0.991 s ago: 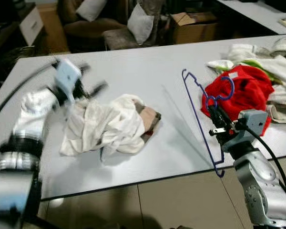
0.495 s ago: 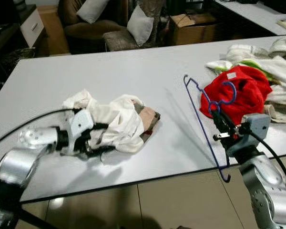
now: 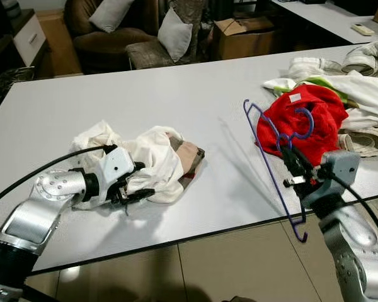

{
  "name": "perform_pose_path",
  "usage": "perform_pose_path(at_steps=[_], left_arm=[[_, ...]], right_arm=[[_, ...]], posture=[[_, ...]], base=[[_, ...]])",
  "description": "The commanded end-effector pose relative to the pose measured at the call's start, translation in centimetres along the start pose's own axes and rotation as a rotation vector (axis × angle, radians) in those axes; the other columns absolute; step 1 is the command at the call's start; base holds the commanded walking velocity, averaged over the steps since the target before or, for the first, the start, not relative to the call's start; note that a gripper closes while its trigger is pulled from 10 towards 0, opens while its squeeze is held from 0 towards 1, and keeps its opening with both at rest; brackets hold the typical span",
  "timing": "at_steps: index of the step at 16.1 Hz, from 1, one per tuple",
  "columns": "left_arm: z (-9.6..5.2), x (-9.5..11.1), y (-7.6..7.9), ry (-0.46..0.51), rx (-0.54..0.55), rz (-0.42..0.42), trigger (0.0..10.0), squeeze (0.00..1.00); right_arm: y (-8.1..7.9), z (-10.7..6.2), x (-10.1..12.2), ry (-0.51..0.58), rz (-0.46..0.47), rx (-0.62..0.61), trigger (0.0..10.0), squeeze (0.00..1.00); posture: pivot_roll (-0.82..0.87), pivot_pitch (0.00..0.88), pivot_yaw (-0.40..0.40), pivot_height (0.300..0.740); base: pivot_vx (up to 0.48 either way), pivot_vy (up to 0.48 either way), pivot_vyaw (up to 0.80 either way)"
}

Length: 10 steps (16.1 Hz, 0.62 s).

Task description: Hang hanger

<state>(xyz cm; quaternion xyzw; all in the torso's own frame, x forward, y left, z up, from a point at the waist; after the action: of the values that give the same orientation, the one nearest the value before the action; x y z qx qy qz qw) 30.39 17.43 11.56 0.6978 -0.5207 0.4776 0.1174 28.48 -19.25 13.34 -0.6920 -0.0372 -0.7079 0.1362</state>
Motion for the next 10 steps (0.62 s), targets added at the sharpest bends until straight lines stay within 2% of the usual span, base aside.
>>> perform_pose_path(at_steps=[1,2,5,8,9,10], left_arm=[[0.0,-0.1,-0.4,-0.007,0.029,-0.010,0.0,0.00],[0.0,0.0,-0.6,0.000,0.043,-0.024,0.0,0.00],[0.5,-0.3,-1.2,0.023,0.101,-0.139,0.0,0.00],[1.4,-1.2,-1.0,0.007,0.132,-0.285,0.0,0.00],[1.8,-0.9,-1.3,0.043,0.150,-0.366,0.0,0.00],[2.0,-0.8,-1.4,0.053,0.155,-0.388,0.0,0.00]], right_arm=[[-0.4,0.1,0.8,0.022,0.002,0.011,10.0,0.00],[-0.5,0.1,0.8,0.024,0.009,0.010,10.0,0.00],[-0.7,0.3,0.7,0.014,0.007,0.025,10.0,0.00],[-0.8,0.4,0.6,0.011,0.008,0.027,10.0,0.00],[-0.8,0.4,0.6,0.010,0.008,0.029,10.0,0.00],[-0.8,0.4,0.6,0.010,0.008,0.029,10.0,0.00]], posture=[[-0.12,0.000,0.042,0.740],[-0.12,0.000,0.036,0.740],[-0.11,0.000,0.033,0.740],[-0.11,0.000,0.030,0.740],[-0.11,0.000,0.029,0.740],[-0.10,0.000,0.027,0.740]], base=[[0.000,0.000,0.00],[0.000,0.000,0.00],[0.000,0.000,0.00],[0.000,0.000,0.00],[0.000,0.000,0.00],[0.000,0.000,0.00]])
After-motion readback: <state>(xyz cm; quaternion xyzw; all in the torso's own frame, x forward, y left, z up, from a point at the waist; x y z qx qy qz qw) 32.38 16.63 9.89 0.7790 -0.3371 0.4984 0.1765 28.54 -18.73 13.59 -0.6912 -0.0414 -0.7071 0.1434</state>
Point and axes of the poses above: a point about 5 cm out from each wrist's last joint towards the gripper, its own z axis pointing out of the wrist towards the gripper, its own x axis along the axis of the wrist's last joint, y = z × x, the point moved 4 cm from there along z, pointing out of the wrist towards the gripper, and after that the axes turned 4 degrees about z, right-handed, at the moved point
